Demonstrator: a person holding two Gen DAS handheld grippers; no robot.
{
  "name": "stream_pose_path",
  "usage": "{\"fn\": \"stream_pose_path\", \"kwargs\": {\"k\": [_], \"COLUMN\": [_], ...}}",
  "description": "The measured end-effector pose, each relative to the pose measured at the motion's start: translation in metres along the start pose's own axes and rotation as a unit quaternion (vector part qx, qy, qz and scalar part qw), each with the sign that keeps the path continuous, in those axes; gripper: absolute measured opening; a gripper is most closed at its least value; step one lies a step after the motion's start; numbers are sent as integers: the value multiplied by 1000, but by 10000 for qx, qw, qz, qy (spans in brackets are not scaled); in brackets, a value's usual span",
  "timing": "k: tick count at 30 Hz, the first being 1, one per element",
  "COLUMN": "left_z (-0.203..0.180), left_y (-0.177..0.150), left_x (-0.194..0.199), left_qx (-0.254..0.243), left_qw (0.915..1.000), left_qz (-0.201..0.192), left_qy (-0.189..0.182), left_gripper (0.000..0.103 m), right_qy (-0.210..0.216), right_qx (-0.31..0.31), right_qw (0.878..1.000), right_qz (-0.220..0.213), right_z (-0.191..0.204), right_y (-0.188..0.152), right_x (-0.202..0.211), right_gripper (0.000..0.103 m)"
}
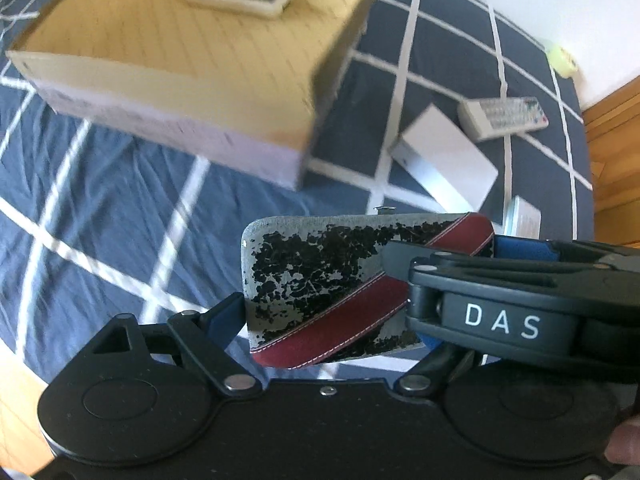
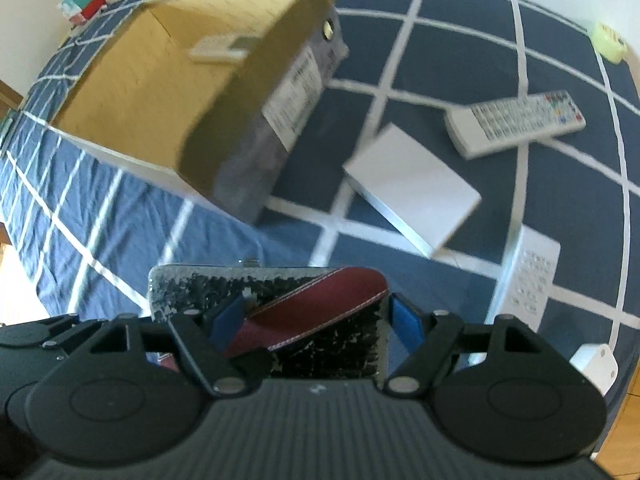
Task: Organize objects
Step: 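Lift the grey case with the right gripper and carry it toward the box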
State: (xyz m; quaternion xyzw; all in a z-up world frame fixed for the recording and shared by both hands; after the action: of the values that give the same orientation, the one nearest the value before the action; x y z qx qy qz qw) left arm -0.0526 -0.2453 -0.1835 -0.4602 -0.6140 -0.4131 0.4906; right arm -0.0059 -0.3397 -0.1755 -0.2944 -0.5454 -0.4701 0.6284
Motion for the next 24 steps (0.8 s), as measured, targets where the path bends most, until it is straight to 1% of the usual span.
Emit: {"fn": "stream_pose_path", "kwargs": {"k": [12, 18, 24], "left_z": [37, 55, 72], "left_y": [57, 86, 107], "left_x": [56, 71, 81], "left_qx": [-658, -1034, -1365], "left_qw": [9973, 9936, 9893], "left_qz": [-290, -401, -453], "left_qy": [144, 195, 224], "left_gripper": [86, 86, 86], "right_qy": [12, 17, 27], "right_qx": [-575, -909, -1246], "right_qw": [9970, 9931, 9880], "right_qz": [-520, -736, -910], "right_z": [59, 80, 96], "right_y": [56, 77, 92], "right_x": [34, 37, 34], "right_gripper": [78, 77, 78]}}
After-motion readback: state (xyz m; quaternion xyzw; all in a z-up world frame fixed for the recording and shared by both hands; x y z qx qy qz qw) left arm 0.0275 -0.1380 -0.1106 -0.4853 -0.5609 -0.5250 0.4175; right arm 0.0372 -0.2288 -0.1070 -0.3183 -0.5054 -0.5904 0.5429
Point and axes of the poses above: each gripper's, at about its wrist camera, not at the fingertips, and x roughly against the way its jaws point, z to its left, y to its top, the point moved 8 cm from there along -x, roughly the way its jaws point, and after that the axes turned 8 degrees about z, right-handed, at the moved point
